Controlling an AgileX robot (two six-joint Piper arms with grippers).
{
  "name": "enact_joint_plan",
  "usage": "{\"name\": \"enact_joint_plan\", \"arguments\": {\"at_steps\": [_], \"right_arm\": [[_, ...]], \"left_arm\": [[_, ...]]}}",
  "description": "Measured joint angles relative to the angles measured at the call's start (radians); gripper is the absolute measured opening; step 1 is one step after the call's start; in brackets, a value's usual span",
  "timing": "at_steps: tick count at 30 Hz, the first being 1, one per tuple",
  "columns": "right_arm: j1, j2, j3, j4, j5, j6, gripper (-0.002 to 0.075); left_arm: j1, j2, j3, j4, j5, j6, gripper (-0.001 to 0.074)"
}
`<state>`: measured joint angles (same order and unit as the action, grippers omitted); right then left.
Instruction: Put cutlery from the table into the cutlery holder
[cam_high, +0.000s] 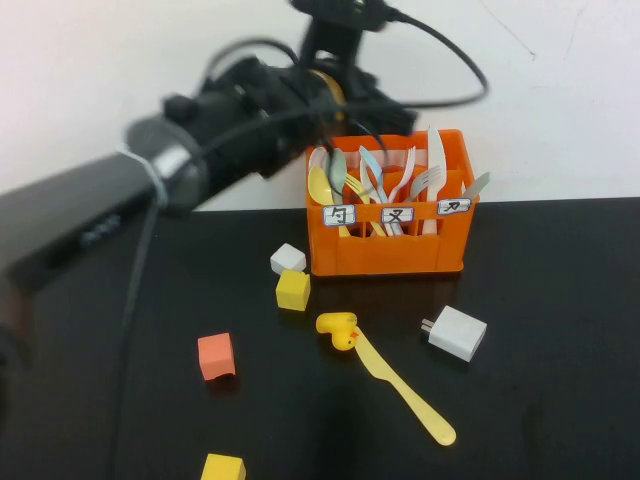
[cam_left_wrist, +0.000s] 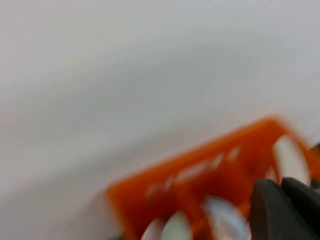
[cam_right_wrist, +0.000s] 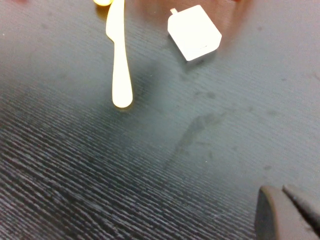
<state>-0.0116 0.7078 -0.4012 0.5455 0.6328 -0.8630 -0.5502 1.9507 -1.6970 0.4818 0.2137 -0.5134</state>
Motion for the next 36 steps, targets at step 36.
{"name": "enact_joint_plan", "arguments": {"at_steps": [36], "right_arm": [[0.283,0.463,-0.246,0.012,-0.008,-0.167,-0.0002]], "left_arm": [[-0.007,-1.332,1.186,-0.2,0.28,-0.123,0.0]]}}
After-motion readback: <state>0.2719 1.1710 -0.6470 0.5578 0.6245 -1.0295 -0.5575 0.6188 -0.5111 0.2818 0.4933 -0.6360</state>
